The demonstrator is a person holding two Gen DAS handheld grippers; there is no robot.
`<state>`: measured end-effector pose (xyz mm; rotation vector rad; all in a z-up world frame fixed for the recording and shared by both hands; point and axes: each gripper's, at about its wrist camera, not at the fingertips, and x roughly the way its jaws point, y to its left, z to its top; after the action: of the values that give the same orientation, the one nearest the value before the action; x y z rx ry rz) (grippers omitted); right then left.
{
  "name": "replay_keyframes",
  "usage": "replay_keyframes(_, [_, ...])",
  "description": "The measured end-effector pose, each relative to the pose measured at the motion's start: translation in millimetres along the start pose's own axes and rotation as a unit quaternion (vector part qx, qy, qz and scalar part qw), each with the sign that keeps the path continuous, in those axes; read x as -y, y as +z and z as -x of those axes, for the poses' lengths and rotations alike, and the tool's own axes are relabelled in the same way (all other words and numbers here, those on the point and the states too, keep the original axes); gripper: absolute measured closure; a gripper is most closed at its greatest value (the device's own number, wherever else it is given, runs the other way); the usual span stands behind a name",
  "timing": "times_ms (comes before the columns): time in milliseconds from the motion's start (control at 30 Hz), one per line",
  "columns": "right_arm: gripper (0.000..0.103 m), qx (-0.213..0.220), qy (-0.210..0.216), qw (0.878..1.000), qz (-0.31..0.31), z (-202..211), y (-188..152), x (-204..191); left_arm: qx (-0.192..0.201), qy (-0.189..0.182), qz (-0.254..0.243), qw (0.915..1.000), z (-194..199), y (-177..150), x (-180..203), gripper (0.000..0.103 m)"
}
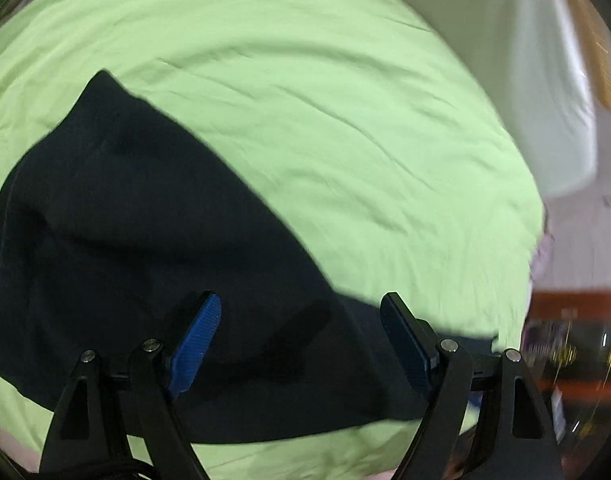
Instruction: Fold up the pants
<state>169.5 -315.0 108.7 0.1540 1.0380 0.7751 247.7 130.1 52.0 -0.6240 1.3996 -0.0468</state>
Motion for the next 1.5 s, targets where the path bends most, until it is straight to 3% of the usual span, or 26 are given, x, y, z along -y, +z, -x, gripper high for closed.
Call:
replay_keyframes(100, [0.036,-0.045,0.012,0.997,0.057,-34,9,-17,-0.029,0.048,0.019,0.9982,-16,32,17,0.021])
replay_keyframes(200, [0.036,-0.075,0.026,0.994,0.081,-60,10,-28,-0.085,0.118,-0.016,0.9892,-51,51,40,0.021])
replay_keyframes(267, [0.036,-0.093,0.019,0.991,0.09,-73,10,-30,-0.111,0.157,-0.041,0.9806,-72,51,46,0.03])
replay_keyframes(333, [0.036,-0.102,0.004,0.99,0.101,-84,8,-34,-0.103,0.2,-0.081,0.9711,-80,44,52,0.048])
replay_keyframes(400, [0.052,-0.099,-0.002,0.989,0.109,-87,6,-35,-0.08,0.204,-0.117,0.9687,-75,35,58,0.056])
replay_keyframes(433, [0.079,-0.101,-0.004,0.989,0.109,-89,5,-35,-0.065,0.196,-0.128,0.97,-67,29,59,0.071])
replay_keyframes(467, [0.097,-0.102,-0.007,0.989,0.109,-90,4,-34,-0.052,0.176,-0.127,0.9747,-57,24,56,0.078])
replay_keyframes(533, [0.097,-0.087,-0.012,0.989,0.117,-84,3,-36,-0.029,0.134,-0.116,0.9837,-38,14,50,0.095])
replay_keyframes(667, [0.097,-0.043,-0.012,0.99,0.131,-62,6,-41,0.066,0.039,-0.102,0.9918,22,-22,33,0.097])
replay_keyframes(800, [0.097,-0.028,-0.013,0.986,0.161,-42,4,-52,0.152,-0.055,-0.069,0.9845,69,-80,-9,0.097])
replay_keyframes(900, [0.097,-0.037,-0.029,0.981,0.19,-40,0,-61,0.182,-0.094,-0.035,0.9783,75,-116,-38,0.097])
replay_keyframes(1133, [0.097,-0.076,-0.059,0.97,0.225,-54,-14,-71,0.206,-0.13,0.009,0.9699,31,-164,-65,0.097])
replay_keyframes(1300, [0.097,-0.106,-0.07,0.962,0.243,-69,-21,-77,0.198,-0.157,0.044,0.9666,12,-164,-106,0.097])
replay_keyframes(1500, [0.097,-0.149,-0.065,0.957,0.239,-79,-31,-71,0.184,-0.148,0.028,0.9713,-10,-173,-111,0.097])
